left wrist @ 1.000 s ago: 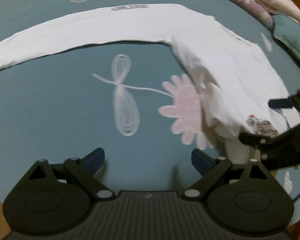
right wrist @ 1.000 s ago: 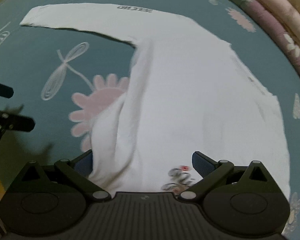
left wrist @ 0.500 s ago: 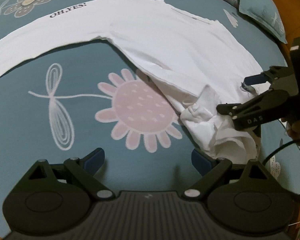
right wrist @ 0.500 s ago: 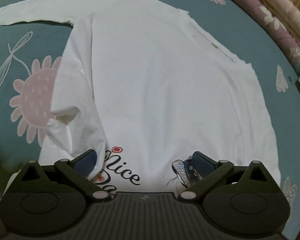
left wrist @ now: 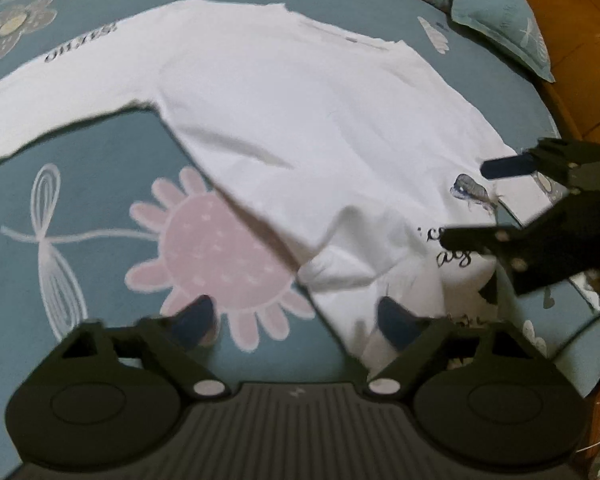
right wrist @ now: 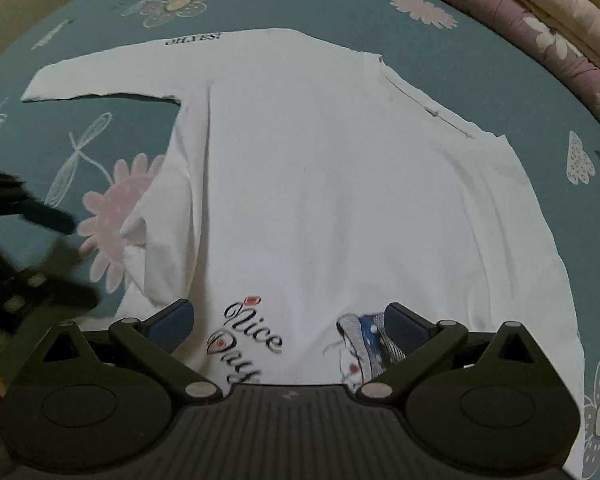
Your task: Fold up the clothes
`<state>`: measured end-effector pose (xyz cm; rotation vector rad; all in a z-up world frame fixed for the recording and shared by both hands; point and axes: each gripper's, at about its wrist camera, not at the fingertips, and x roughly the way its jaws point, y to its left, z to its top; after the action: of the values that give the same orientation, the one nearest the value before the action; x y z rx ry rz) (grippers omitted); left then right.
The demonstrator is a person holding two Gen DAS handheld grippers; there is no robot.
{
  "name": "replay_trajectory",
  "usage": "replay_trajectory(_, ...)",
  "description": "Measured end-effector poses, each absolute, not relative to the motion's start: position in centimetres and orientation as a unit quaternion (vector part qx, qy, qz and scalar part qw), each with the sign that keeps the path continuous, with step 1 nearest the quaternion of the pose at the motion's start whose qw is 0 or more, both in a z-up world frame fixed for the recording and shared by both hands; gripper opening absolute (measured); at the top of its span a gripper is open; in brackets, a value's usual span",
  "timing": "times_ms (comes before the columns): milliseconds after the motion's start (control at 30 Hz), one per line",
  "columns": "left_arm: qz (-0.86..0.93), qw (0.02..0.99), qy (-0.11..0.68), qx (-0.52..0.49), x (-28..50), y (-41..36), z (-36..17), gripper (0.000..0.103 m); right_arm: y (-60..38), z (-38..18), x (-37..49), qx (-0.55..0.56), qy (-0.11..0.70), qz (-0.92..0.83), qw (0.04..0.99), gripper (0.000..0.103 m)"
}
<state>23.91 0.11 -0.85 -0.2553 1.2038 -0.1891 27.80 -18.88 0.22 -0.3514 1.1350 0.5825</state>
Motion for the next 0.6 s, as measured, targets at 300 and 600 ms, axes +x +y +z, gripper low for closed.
replay_trajectory(300, -0.122, 0.812, 0.567, -0.061, 26.3, -2.6, -2.4, 0.047, -21.2, 0.0, 25.7, -0.123, 0.535, 0.27, 0.791, 0.103)
replay_trajectory(600, -0.137, 0.808, 0.571, -0.04, 27.2, -3.9, -2.3, 0.047, -22.8, 0.2, 24.4, -0.077, 0.542, 0.266, 0.793, 0.103)
